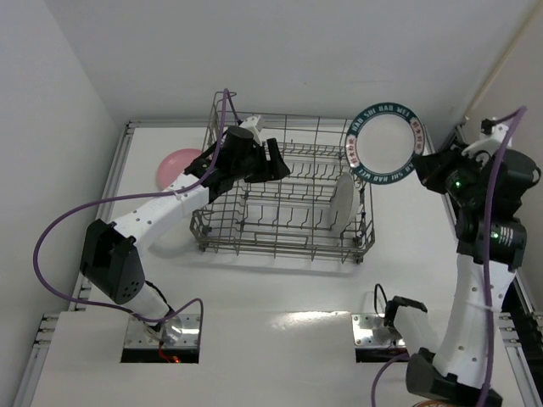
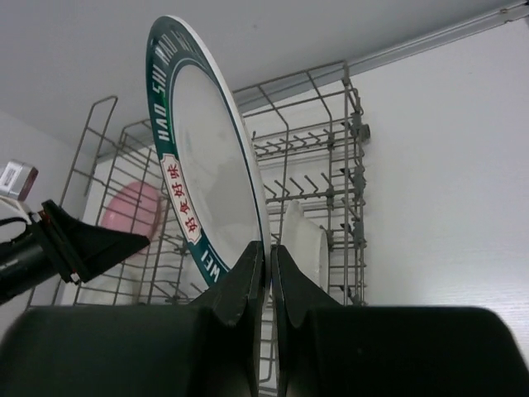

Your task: Load the plates into the dish rack

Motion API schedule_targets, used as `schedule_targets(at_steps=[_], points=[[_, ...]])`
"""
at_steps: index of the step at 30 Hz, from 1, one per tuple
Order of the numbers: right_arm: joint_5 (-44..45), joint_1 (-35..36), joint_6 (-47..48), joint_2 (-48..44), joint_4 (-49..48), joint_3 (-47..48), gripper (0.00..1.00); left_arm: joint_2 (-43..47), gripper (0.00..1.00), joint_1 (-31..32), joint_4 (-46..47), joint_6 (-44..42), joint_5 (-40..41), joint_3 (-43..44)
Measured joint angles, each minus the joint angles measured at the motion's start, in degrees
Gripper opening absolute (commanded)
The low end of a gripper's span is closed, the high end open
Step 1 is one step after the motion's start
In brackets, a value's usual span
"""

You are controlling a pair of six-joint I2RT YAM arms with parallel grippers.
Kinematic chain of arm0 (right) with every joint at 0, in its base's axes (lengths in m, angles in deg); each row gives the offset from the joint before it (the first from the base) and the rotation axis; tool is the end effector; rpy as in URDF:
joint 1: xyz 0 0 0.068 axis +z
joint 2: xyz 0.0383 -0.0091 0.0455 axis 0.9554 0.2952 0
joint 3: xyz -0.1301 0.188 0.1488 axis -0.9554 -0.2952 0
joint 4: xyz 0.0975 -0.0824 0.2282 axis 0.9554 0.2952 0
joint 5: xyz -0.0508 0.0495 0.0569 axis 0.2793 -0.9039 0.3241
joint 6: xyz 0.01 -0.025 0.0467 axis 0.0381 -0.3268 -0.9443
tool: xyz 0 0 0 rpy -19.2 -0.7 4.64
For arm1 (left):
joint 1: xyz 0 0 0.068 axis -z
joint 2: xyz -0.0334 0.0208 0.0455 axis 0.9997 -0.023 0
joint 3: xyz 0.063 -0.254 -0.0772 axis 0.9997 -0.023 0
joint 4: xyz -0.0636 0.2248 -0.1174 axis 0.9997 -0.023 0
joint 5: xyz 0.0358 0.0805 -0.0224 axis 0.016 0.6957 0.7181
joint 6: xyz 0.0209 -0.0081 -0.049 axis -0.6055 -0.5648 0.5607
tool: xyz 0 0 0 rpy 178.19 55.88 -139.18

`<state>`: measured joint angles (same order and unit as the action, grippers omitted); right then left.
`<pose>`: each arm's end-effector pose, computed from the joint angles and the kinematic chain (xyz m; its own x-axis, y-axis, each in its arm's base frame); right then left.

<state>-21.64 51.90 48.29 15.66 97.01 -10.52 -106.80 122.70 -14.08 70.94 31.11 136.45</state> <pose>0.1458 -0.0396 0.4468 -0.2300 0.5674 -0.7906 0.0615 0.8193 0.5701 0.3026 -0.2083 0.3337 -0.7033 -0.2953 -0.6466 0.2248 0.7706 -0.5964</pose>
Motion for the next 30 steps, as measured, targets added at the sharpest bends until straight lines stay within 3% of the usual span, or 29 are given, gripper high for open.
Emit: schedule_targets(at_steps=[6,8,12,21,30], points=[[13.7,19.2,1.9,6.2,4.6,2.5,0.00,0.0,0.62,0.0,0.0,0.0,0.4,0.0],[22.3,28.9,1.4,9.9,7.1,3.8,0.00,0.0,0.62,0.0,0.0,0.0,0.4,0.0],[36.5,41.5,-0.5,16.8,11.9,7.5,0.00,0.0,0.62,0.0,0.0,-0.2,0.8,0.0],[61.5,50.5,-8.7,23.4,21.4,13.1,0.00,0.0,0.62,0.0,0.0,-0.3,1.0,0.0],[71.7,57.0,-16.3,36.8,28.2,15.8,0.00,0.0,0.62,0.0,0.0,-0.4,0.9,0.0]])
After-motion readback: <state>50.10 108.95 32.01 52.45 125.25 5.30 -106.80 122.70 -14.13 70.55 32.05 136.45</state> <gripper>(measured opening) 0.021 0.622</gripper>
